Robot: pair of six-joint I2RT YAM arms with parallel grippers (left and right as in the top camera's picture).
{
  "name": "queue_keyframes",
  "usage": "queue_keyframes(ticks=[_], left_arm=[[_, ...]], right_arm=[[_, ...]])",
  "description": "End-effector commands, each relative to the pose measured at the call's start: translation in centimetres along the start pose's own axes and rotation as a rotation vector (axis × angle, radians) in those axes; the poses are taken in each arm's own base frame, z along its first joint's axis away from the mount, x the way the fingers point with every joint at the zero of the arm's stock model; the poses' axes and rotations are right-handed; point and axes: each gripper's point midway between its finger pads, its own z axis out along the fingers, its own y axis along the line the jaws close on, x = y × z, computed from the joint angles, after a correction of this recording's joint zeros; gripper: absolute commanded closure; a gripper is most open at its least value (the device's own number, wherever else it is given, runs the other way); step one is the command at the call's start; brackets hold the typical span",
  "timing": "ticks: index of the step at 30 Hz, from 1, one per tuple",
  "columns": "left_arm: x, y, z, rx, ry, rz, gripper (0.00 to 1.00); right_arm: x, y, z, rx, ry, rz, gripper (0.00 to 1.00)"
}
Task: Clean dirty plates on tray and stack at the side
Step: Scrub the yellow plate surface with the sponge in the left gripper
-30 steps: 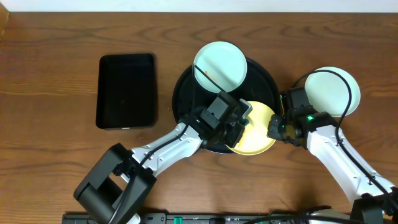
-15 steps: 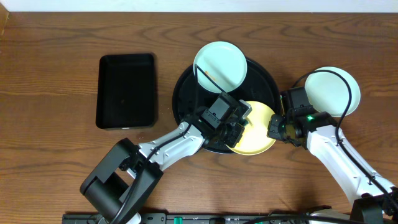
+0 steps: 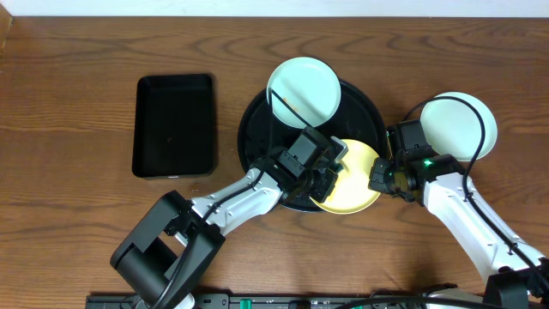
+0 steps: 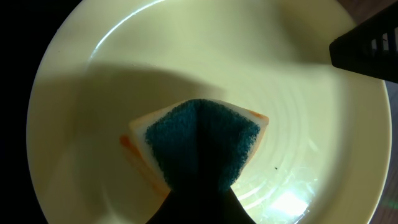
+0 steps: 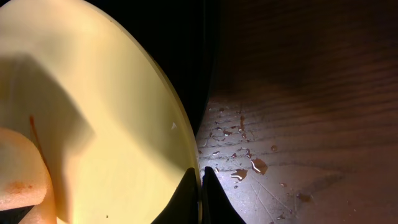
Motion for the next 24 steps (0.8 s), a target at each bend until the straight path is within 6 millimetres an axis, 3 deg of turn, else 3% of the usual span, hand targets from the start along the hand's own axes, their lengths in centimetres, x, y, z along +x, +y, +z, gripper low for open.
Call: queue_keyframes(ticks=[1, 9, 14, 24], left_arm=[[0.9, 0.1, 0.6, -0.008, 0.02, 0.016, 0.92], [1.1, 0.0, 0.7, -0.01, 0.022, 0.019, 0.92], [0.9, 1.2, 0.7, -0.076, 0.009, 0.019, 0.92], [1.7, 0.6, 2.1, -0.065, 0.028, 0.036, 0.92]], right_arm=[[0.0, -0.4, 0.2, 0.014, -0.002, 0.018, 0.99], [0.0, -0.5, 0.2, 0.023, -0.007, 0.018, 0.99], [0.0, -0.6, 0.2, 0.023, -0.006, 0.018, 0.99], [0.0, -0.5, 0.2, 0.023, -0.006, 0.017, 0.99]])
